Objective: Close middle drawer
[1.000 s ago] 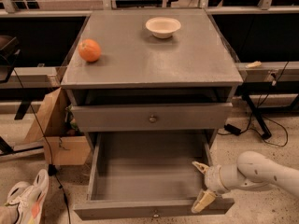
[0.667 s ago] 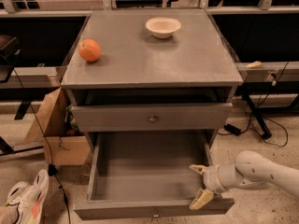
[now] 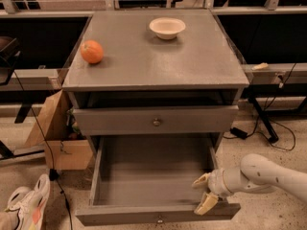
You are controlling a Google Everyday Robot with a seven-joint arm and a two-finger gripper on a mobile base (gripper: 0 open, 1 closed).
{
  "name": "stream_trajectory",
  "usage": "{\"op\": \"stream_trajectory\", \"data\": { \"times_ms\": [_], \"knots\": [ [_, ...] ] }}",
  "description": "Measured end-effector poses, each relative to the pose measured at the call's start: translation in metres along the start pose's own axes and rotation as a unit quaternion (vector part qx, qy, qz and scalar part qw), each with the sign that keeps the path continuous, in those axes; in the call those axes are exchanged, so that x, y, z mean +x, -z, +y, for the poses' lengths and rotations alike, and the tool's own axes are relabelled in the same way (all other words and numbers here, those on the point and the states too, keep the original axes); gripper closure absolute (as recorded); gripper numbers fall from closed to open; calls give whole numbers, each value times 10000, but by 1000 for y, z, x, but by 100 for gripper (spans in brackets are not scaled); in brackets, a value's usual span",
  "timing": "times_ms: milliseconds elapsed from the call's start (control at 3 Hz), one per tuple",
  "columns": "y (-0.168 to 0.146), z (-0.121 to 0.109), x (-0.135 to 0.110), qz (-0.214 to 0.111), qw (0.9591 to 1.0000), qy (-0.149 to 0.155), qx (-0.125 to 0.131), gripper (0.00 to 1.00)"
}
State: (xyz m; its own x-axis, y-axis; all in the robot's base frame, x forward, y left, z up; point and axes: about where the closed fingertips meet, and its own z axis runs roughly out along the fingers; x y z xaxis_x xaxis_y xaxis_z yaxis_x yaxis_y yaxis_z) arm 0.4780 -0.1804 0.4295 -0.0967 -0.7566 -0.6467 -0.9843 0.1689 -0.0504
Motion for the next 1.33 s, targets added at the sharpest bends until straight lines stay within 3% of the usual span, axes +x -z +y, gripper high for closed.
{"op": "stream_trajectory", "data": {
  "times_ms": [333, 667, 1333],
  "knots": [
    [2, 4, -1, 0, 10000, 0, 0, 88],
    [4, 6, -2, 0, 10000, -1, 0, 100],
    [8, 13, -2, 0, 10000, -2, 1, 100]
  ]
}}
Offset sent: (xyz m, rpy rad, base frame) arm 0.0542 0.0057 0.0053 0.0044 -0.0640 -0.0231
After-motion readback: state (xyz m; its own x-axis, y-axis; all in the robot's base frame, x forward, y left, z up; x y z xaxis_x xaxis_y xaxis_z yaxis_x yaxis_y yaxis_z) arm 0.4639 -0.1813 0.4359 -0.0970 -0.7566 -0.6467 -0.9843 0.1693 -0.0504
